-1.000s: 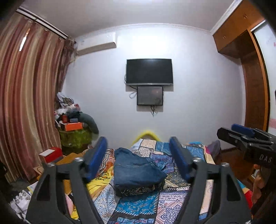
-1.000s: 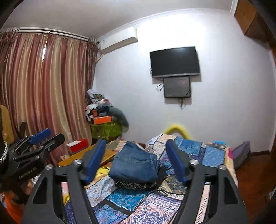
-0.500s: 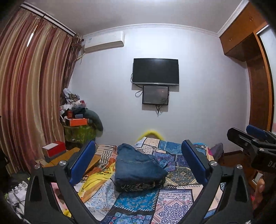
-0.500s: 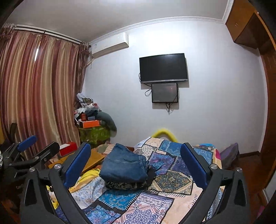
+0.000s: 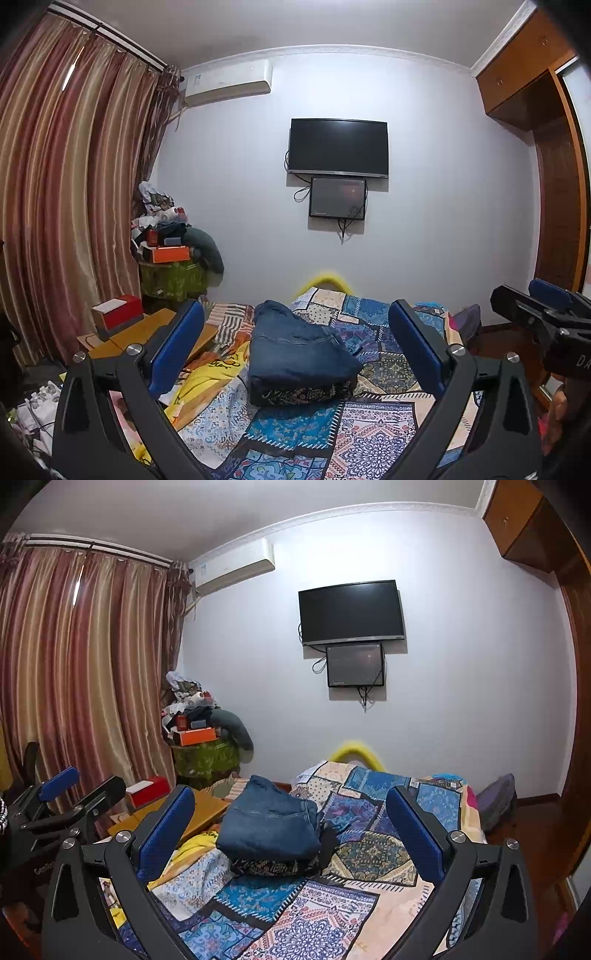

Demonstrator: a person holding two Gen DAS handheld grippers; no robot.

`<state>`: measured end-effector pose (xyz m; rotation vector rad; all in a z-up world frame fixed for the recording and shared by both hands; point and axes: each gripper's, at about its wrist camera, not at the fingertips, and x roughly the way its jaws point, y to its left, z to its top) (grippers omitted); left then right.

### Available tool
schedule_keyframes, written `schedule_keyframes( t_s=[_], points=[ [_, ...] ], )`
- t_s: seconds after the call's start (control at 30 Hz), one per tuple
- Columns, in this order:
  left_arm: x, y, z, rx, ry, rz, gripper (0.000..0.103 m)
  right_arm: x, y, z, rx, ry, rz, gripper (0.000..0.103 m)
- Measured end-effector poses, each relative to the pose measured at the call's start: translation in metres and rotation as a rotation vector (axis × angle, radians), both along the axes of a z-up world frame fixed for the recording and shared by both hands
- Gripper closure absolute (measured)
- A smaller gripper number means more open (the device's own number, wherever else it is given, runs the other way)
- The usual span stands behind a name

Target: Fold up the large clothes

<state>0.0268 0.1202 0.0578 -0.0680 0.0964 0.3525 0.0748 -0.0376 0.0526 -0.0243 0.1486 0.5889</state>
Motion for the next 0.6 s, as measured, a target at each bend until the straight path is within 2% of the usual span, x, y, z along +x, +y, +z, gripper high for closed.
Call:
schedule_keyframes(
  t_s=[0.6],
  points=[
    [0.0033, -0.0028, -0.0016, -0.013, 0.009, -0.023, 0.003, 0.0005, -0.0046, 0.0008, 0.010, 0.026, 0.004, 0.000]
  ],
)
